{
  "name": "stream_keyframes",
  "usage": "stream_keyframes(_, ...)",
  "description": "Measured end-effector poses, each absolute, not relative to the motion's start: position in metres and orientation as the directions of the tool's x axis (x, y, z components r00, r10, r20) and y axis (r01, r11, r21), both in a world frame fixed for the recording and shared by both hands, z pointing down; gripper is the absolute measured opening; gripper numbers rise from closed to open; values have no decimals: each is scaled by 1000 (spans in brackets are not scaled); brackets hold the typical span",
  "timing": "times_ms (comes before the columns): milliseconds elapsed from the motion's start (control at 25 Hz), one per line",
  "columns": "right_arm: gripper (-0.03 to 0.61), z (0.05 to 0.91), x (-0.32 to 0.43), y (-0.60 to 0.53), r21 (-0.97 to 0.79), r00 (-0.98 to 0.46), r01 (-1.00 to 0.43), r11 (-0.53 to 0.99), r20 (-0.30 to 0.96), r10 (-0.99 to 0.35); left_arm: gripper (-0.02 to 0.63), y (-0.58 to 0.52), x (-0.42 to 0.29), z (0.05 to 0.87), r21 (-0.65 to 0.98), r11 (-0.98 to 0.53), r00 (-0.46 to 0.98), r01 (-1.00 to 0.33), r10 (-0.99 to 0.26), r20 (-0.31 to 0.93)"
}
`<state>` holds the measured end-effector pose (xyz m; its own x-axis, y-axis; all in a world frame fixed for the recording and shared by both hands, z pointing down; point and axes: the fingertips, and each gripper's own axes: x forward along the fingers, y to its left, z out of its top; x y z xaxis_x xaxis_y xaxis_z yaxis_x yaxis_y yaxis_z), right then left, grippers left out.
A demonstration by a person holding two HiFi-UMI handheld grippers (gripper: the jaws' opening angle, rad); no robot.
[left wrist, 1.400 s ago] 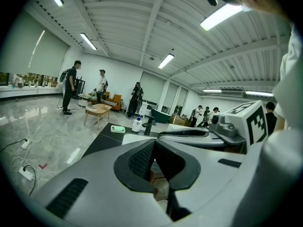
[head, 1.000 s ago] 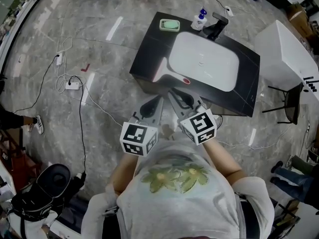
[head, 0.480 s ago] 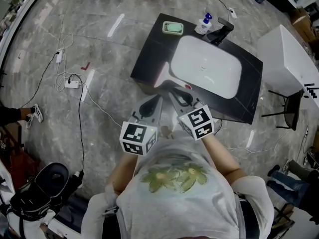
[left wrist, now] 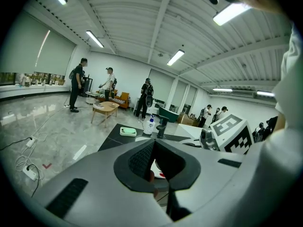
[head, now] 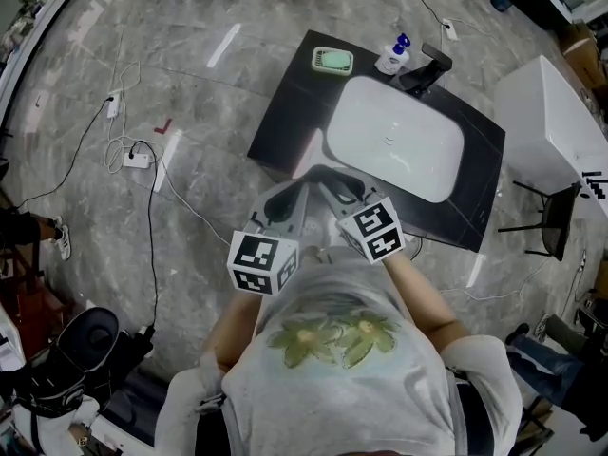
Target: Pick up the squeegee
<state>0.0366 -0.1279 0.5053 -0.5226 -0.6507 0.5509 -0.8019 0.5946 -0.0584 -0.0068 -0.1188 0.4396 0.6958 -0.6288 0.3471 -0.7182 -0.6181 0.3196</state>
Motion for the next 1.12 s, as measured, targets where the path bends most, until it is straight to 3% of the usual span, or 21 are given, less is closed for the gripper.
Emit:
stream_keyframes(720,115,575,39,-157,-26,-537,-690,724,689,-487,9,-155,-13,456,320,-530,619,-785,-695,366)
stream_keyframes(1120,137,619,48,-168,61,-447,-629,775,787,-425,9,-165,-22,464,316,-501,592,-806,-698,403)
